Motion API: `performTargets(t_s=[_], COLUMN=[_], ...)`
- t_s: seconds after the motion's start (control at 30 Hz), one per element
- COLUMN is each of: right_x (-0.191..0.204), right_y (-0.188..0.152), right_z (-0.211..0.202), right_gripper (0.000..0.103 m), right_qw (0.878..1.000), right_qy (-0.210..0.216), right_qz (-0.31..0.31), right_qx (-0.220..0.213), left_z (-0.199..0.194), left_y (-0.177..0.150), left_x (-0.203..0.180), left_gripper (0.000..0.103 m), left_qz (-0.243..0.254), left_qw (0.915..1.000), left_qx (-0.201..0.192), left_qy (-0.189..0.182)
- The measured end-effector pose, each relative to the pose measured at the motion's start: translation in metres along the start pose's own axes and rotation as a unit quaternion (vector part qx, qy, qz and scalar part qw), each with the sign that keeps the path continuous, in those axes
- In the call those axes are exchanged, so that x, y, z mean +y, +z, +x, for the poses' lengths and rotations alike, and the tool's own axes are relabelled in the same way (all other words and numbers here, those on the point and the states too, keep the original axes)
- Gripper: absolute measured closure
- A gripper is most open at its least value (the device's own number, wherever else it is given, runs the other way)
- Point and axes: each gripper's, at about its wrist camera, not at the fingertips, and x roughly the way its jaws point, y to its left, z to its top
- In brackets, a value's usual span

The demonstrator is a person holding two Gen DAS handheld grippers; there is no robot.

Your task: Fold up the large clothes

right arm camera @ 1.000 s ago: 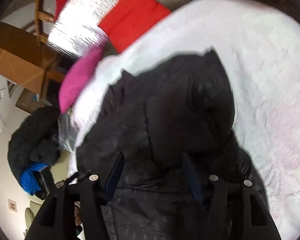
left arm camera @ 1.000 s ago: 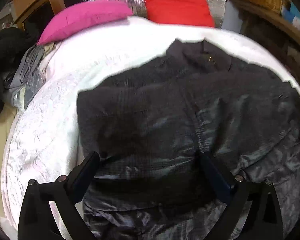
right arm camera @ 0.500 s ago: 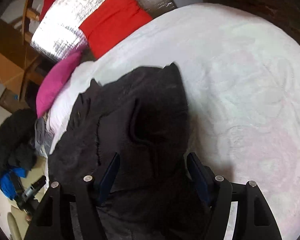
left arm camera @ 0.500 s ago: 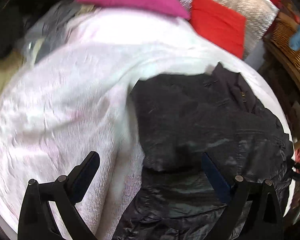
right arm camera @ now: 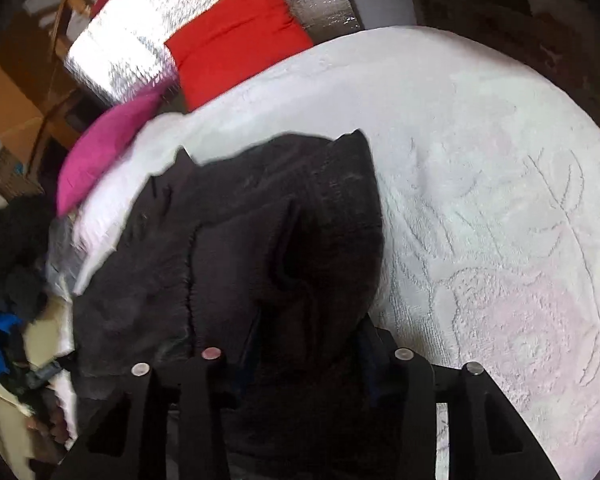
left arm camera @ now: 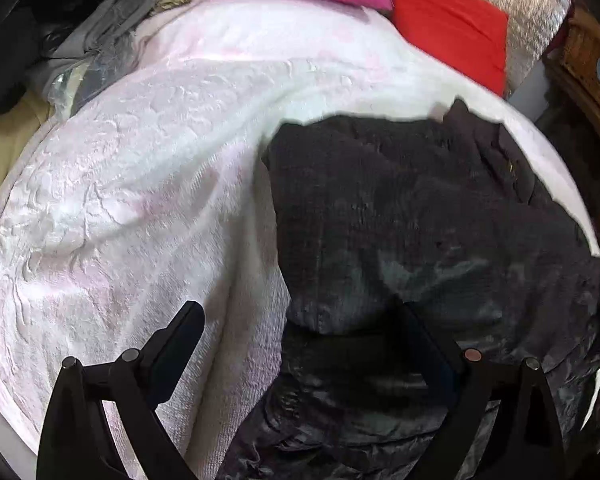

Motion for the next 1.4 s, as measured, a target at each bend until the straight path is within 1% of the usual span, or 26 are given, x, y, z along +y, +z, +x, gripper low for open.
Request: performTargets(t_s=[0.03,0.07,0.13,0.2,0.27,0.3,0.37,0.43,0.47,0.5,0.53,0.57,0.6,0.63,0.67,0.7,0.77,0.8,0.83,0.93,1.0,1.03,1.1,1.17,1.27,1.4], right_x=[-0.002,-0.006,-0.013,-0.019,-0.022,-0.023,-0.021,-0.017,-0.012,-0.007,-0.002,0.001,0.003,0.004,0.003,0.004,0.0,-0.005,-0.01,-0.018,-0.016,-0.014,-0.012,-0.017,-0.021,-0.019], right_y=[0.003,0.008,0.018,0.028,0.036,0.04,0.045,0.046,0.045,0.044,0.044,0.045,0.046,0.046,0.045,0.045,0.043,0.041,0.039,0.042,0.041,0.038,0.031,0.021,0.007,-0.013], right_z=[-0.003,-0.009,-0.014,-0.008,0.001,0.008,0.023,0.037,0.044,0.047,0.05,0.048,0.045,0.04,0.036,0.036,0.047,0.053,0.052,0.041,0.027,0.02,0.008,-0.004,-0.008,-0.007], right_gripper=[0.044,0.036,0.026,0.026,0.026,0.026,0.026,0.026,0.028,0.032,0.043,0.049,0.055,0.063,0.063,0.063,0.063,0.063,0.057,0.045,0.041,0.035,0.034,0.034,0.034,0.034], right_qw=[1.0,0.999,0.998,0.998,0.997,0.997,0.998,0.999,0.999,1.0,1.0,1.0,0.999,0.999,0.998,0.998,0.998,0.999,0.999,1.0,1.0,1.0,1.0,1.0,1.0,0.999], right_qy=[0.005,0.01,0.019,0.027,0.034,0.034,0.033,0.031,0.021,0.011,-0.003,-0.013,-0.019,-0.025,-0.027,-0.028,-0.039,-0.041,-0.035,-0.022,-0.009,-0.007,-0.004,0.01,0.015,0.016], right_qz=[0.006,0.014,0.027,0.04,0.05,0.05,0.043,0.034,0.023,0.013,-0.002,-0.012,-0.018,-0.023,-0.026,-0.027,-0.027,-0.022,-0.009,0.018,0.008,0.0,-0.008,-0.006,-0.002,-0.01], right_qx=[-0.011,-0.028,-0.051,-0.05,-0.047,-0.042,-0.031,-0.018,-0.012,-0.012,-0.012,-0.018,-0.025,-0.034,-0.044,-0.047,-0.028,-0.017,-0.014,-0.004,-0.004,-0.002,-0.001,0.007,0.023,0.034], left_z=[-0.005,-0.009,-0.012,-0.005,0.009,0.017,0.024,0.028,0.03,0.03,0.03,0.03,0.03,0.032,0.032,0.035,0.044,0.049,0.052,0.045,0.038,0.033,0.026,0.018,0.009,0.002], left_y=[0.003,0.006,0.011,0.016,0.02,0.028,0.031,0.034,0.036,0.038,0.039,0.04,0.042,0.046,0.046,0.046,0.045,0.045,0.046,0.046,0.045,0.042,0.039,0.033,0.025,0.009], left_x=[0.002,0.003,0.006,0.006,0.007,0.007,0.005,0.003,0.001,-0.001,-0.002,-0.004,-0.007,-0.008,-0.008,-0.012,-0.015,-0.017,-0.019,-0.022,-0.025,-0.024,-0.026,-0.026,-0.02,-0.01], left_gripper=[0.006,0.006,0.006,0.006,0.006,0.006,0.006,0.006,0.006,0.006,0.01,0.02,0.025,0.03,0.03,0.03,0.029,0.029,0.028,0.028,0.026,0.025,0.024,0.023,0.022,0.022], left_qz=[-0.005,-0.009,-0.015,-0.021,-0.026,-0.027,-0.027,-0.026,-0.025,-0.023,-0.021,-0.019,-0.018,-0.017,-0.015,-0.009,-0.007,-0.008,-0.009,-0.002,0.003,0.004,0.01,0.015,0.013,0.019], left_qw=[0.9999,0.9996,0.999,0.9989,0.9992,0.9992,0.9993,0.9993,0.9993,0.9993,0.9993,0.9993,0.9991,0.9989,0.999,0.9993,0.9998,0.9999,0.9999,0.9999,0.9999,0.9999,0.9997,0.9995,0.9994,0.9996], left_qx=[-0.013,-0.025,-0.04,-0.036,-0.018,-0.011,-0.005,-0.008,-0.01,-0.013,-0.017,-0.022,-0.027,-0.03,-0.033,-0.032,-0.016,-0.009,-0.008,-0.009,-0.014,-0.016,-0.024,-0.029,-0.031,-0.022], left_qy=[-0.002,-0.006,-0.015,-0.021,-0.024,-0.027,-0.026,-0.024,-0.025,-0.026,-0.025,-0.024,-0.028,-0.031,-0.028,-0.015,-0.004,-0.004,-0.003,0.004,0.003,0.001,-0.001,-0.001,-0.004,0.005])
